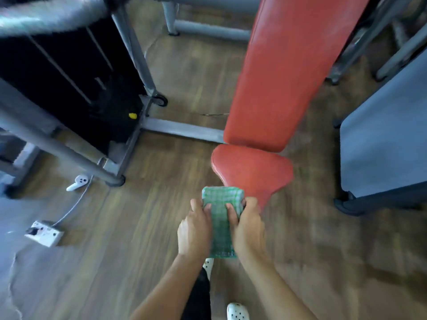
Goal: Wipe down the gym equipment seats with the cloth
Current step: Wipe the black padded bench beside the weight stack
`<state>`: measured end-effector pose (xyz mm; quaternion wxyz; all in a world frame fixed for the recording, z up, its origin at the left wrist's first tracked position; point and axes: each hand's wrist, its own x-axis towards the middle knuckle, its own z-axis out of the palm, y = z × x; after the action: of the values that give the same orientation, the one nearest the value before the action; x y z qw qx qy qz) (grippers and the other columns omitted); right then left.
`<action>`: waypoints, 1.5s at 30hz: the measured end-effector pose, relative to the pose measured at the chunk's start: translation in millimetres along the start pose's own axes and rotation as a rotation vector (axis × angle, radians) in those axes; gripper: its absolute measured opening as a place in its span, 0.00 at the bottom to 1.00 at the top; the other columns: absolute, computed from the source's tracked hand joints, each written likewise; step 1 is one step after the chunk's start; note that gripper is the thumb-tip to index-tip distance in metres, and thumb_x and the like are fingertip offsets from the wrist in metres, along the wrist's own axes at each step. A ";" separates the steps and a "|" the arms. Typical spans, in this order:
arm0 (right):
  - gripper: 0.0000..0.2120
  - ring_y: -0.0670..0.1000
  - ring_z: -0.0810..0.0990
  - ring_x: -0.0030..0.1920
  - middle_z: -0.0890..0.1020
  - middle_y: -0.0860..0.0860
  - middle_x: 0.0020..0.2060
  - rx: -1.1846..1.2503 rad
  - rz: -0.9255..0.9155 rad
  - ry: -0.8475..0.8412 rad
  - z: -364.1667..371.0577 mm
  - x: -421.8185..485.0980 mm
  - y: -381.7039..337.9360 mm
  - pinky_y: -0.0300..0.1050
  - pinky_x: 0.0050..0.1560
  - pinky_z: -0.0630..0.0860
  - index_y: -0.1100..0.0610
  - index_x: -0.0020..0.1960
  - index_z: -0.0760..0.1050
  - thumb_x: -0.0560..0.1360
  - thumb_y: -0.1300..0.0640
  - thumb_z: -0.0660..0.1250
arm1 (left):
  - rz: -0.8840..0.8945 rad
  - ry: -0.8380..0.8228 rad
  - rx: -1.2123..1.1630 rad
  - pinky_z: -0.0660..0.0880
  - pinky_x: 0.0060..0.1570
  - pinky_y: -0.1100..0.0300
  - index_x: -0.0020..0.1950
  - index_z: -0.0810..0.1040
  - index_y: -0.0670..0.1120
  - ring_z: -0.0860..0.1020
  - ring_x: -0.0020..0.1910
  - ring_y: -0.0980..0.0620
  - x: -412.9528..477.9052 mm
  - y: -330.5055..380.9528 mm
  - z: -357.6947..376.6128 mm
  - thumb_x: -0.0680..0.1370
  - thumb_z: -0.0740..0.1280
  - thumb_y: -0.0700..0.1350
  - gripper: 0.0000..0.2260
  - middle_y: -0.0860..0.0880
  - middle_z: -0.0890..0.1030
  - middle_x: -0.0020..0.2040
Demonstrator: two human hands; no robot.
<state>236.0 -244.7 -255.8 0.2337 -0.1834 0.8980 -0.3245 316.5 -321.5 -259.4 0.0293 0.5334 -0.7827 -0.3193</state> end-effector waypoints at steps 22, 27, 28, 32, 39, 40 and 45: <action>0.16 0.59 0.79 0.47 0.79 0.52 0.45 -0.193 -0.729 -0.594 76.8 -315.9 -46.8 0.47 0.38 0.63 0.51 0.47 0.59 0.77 0.46 0.65 | -0.677 0.625 -0.375 0.73 0.43 0.47 0.53 0.67 0.42 0.78 0.47 0.34 -329.1 -190.4 -116.8 0.82 0.56 0.50 0.10 0.36 0.81 0.45; 0.17 0.61 0.79 0.47 0.80 0.54 0.46 -0.216 -0.869 -0.686 132.0 -372.3 -81.0 0.47 0.38 0.64 0.52 0.48 0.59 0.77 0.44 0.65 | -0.745 0.767 -0.377 0.74 0.42 0.45 0.52 0.68 0.42 0.79 0.44 0.34 -358.0 -252.5 -153.4 0.82 0.57 0.48 0.09 0.38 0.81 0.44; 0.17 0.61 0.79 0.47 0.80 0.54 0.46 -0.217 -0.885 -0.703 144.6 -382.5 -88.5 0.48 0.38 0.64 0.52 0.48 0.59 0.76 0.45 0.65 | -0.754 0.781 -0.381 0.74 0.42 0.46 0.52 0.68 0.41 0.79 0.44 0.35 -361.6 -266.3 -161.0 0.82 0.57 0.48 0.09 0.38 0.81 0.44; 0.17 0.62 0.79 0.47 0.80 0.55 0.47 -0.259 -0.960 -0.736 209.2 -420.7 -128.6 0.48 0.39 0.63 0.53 0.49 0.59 0.77 0.44 0.64 | -0.799 0.827 -0.399 0.70 0.39 0.49 0.50 0.66 0.43 0.79 0.44 0.35 -362.4 -334.5 -199.1 0.82 0.57 0.48 0.08 0.39 0.81 0.44; 0.17 0.61 0.79 0.49 0.80 0.55 0.48 -0.289 -0.999 -0.762 319.4 -490.2 -223.6 0.48 0.40 0.62 0.56 0.52 0.64 0.77 0.44 0.64 | -0.807 0.841 -0.366 0.68 0.39 0.50 0.51 0.67 0.43 0.79 0.45 0.35 -348.4 -455.7 -297.6 0.82 0.56 0.48 0.09 0.40 0.81 0.45; 0.17 0.61 0.79 0.49 0.80 0.55 0.49 -0.290 -1.007 -0.765 333.4 -500.8 -240.8 0.48 0.40 0.62 0.57 0.53 0.65 0.77 0.45 0.64 | -0.796 0.845 -0.352 0.67 0.39 0.51 0.52 0.67 0.43 0.79 0.45 0.36 -345.6 -473.6 -313.3 0.82 0.56 0.49 0.09 0.40 0.81 0.45; 0.18 0.62 0.79 0.50 0.80 0.55 0.51 -0.314 -1.022 -0.746 401.6 -528.1 -315.6 0.51 0.42 0.68 0.56 0.53 0.64 0.77 0.42 0.63 | -0.795 0.878 -0.353 0.65 0.37 0.52 0.49 0.65 0.45 0.78 0.44 0.36 -314.9 -548.2 -383.7 0.82 0.56 0.48 0.08 0.39 0.81 0.43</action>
<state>943.3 -418.2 -159.1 0.3164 -0.7196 0.5931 -0.1741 1047.5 -356.9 -153.0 0.3154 0.8530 -0.3744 -0.1811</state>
